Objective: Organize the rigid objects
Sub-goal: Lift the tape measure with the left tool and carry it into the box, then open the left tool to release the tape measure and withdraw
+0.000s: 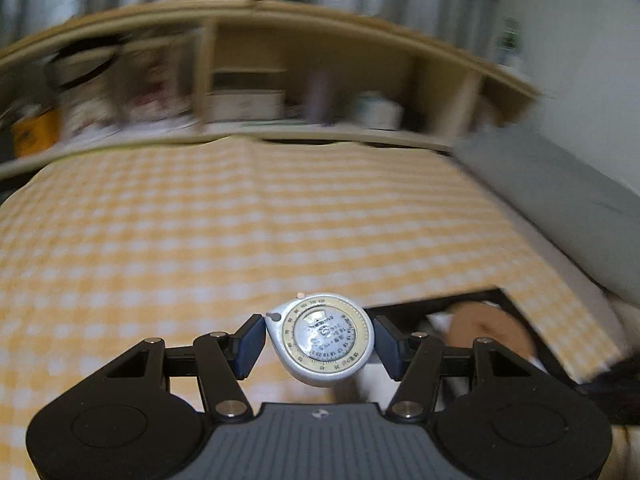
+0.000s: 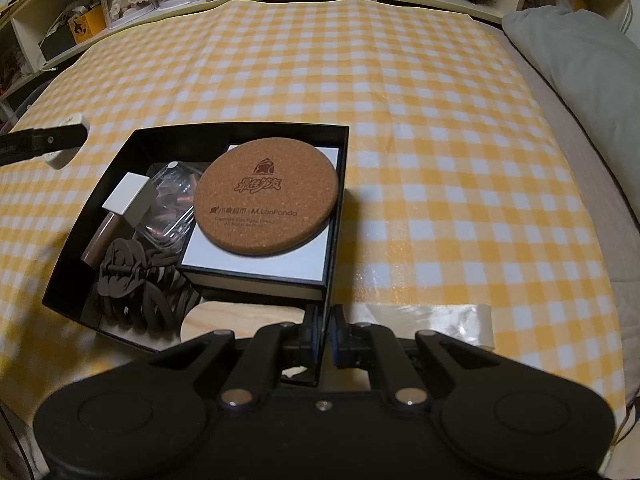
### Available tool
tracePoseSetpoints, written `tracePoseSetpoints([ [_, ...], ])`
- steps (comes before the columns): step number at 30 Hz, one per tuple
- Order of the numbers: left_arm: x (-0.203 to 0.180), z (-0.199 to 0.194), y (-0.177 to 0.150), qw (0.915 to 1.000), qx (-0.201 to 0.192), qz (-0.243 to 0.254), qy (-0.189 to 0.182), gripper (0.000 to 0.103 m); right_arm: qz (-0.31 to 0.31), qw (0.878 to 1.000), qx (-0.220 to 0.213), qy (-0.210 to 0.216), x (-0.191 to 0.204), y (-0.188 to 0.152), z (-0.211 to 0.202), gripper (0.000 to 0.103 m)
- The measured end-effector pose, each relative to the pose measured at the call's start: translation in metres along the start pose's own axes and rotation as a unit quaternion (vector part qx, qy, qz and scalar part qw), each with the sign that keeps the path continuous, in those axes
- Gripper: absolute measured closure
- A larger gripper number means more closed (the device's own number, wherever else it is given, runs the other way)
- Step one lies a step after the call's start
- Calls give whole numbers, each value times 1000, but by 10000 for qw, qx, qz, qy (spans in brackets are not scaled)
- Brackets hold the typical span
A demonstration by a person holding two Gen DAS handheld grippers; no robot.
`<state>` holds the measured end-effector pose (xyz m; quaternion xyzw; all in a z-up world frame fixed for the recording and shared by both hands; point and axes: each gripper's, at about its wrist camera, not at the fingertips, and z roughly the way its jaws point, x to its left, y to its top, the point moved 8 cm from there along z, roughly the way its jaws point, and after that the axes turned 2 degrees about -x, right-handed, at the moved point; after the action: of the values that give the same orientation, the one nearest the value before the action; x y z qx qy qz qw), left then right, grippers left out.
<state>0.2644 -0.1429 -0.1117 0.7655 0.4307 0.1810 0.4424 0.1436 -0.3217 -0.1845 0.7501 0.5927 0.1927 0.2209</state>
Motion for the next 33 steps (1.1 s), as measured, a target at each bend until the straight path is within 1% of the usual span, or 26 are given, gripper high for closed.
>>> tracePoseSetpoints([
  [2,-23,-2,-4,9992,42,320,-249,44,-4,10000,0,0,0,0,0,97],
  [4,-40,0,-8,9977,86,533,-413,44,-6,10000,0,-2,0,0,0,97],
  [6,-53,5,-12,9960,126,748,-464,44,-7,10000,1,-5,0,0,0,97],
  [8,-61,13,-13,9951,170,849,-481,44,-14,10000,1,-11,0,0,0,97],
  [11,-66,24,-12,9952,206,792,-540,44,-23,10000,-2,-11,0,0,0,97],
  [14,-61,38,-11,9963,228,646,-524,44,-22,10000,3,-19,0,0,0,97],
  [17,-55,49,-10,9975,245,457,-486,44,-26,10000,0,-19,0,0,0,97],
  [22,-47,60,-12,9982,272,23,-537,42,-22,10000,1,-16,1,0,0,97],
  [23,-47,61,-12,9980,294,-23,-562,41,-21,10000,3,-16,0,0,0,97],
  [24,-46,62,-13,9977,358,-56,-572,34,-23,10000,0,-16,0,0,0,97],
  [25,-46,62,-14,9976,390,-59,-570,31,-21,10000,0,-15,0,0,0,97],
  [29,-47,60,-16,9971,509,-56,-563,30,-14,10000,2,-15,1,0,0,97],
  [33,-51,56,-16,9969,563,11,-543,23,-11,10000,1,-9,1,0,0,97],
])
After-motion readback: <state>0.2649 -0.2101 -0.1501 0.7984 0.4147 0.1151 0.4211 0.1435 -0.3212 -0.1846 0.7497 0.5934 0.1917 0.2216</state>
